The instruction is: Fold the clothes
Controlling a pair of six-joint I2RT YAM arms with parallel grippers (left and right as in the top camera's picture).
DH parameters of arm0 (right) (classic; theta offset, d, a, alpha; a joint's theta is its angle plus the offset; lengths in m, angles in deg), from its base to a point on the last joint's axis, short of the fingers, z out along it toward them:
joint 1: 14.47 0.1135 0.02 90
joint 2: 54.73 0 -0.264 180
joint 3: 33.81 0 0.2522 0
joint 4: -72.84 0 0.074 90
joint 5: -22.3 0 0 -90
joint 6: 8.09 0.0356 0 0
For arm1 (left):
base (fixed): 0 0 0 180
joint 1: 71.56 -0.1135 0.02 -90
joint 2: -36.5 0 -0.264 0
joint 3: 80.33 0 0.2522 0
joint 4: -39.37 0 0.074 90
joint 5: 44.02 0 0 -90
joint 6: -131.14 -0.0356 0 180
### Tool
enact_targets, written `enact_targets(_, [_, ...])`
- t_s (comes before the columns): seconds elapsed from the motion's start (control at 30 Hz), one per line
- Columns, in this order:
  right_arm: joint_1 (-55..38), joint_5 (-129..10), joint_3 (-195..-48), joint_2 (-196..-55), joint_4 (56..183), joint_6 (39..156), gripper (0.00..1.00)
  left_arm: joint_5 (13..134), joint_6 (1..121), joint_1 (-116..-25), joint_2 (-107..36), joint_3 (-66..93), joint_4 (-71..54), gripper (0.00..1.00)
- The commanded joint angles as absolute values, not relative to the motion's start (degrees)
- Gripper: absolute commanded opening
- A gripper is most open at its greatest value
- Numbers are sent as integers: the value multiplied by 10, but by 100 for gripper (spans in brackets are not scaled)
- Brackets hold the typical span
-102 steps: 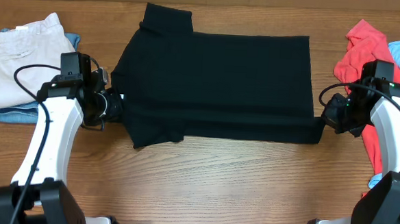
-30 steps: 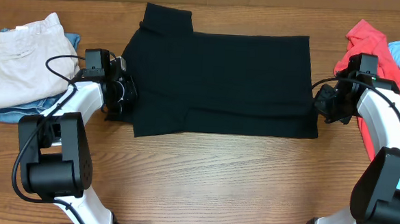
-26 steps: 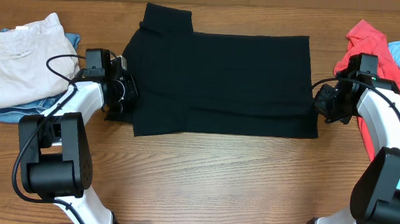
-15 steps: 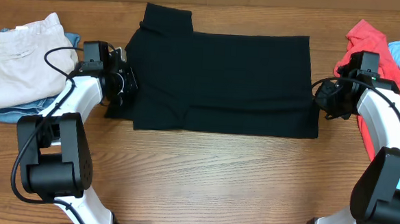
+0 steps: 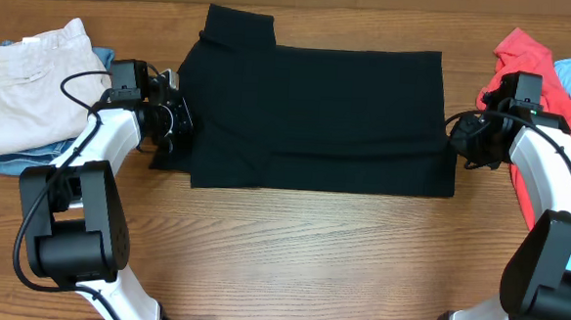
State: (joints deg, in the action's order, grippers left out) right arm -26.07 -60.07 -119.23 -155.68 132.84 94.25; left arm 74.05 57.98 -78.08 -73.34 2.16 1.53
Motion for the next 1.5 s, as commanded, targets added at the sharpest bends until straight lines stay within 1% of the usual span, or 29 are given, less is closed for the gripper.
enact_targets(0.0, [-260, -601, -1193, -1558, 1332, 941, 9, 756, 581, -783, -717, 34, 15, 19])
enact_targets(0.33, [-260, -601, -1193, -1558, 1349, 941, 9, 754, 581, -782, -717, 34, 16, 22])
enact_targets(0.37, [-260, -601, -1193, -1558, 1349, 941, 9, 754, 581, -782, -717, 34, 16, 24])
enact_targets(0.43, [-260, -601, -1193, -1558, 1353, 941, 9, 754, 581, -782, -717, 34, 16, 36])
enact_targets(0.73, [-260, -601, -1193, -1558, 1362, 941, 9, 754, 581, -782, -717, 34, 16, 35])
enact_targets(0.8, [-260, -601, -1193, -1558, 1363, 941, 9, 754, 581, -782, -717, 34, 16, 32])
enact_targets(1.0, [-260, -601, -1193, -1558, 1363, 941, 9, 760, 581, -782, -717, 34, -17, 30])
enact_targets(1.17, [-260, -601, -1193, -1558, 1362, 941, 9, 758, 581, -782, -717, 34, -42, 30])
enact_targets(1.33, [-260, -601, -1193, -1558, 1362, 941, 9, 751, 581, -782, -717, 34, -33, 30])
enact_targets(1.37, [-260, -601, -1193, -1558, 1362, 941, 9, 747, 581, -782, -717, 34, -27, 28])
enact_targets(1.43, [-260, -601, -1193, -1558, 1362, 941, 9, 738, 581, -782, -717, 34, -11, 11])
enact_targets(1.47, [-260, -601, -1193, -1558, 1362, 941, 9, 737, 581, -782, -717, 34, -5, 4])
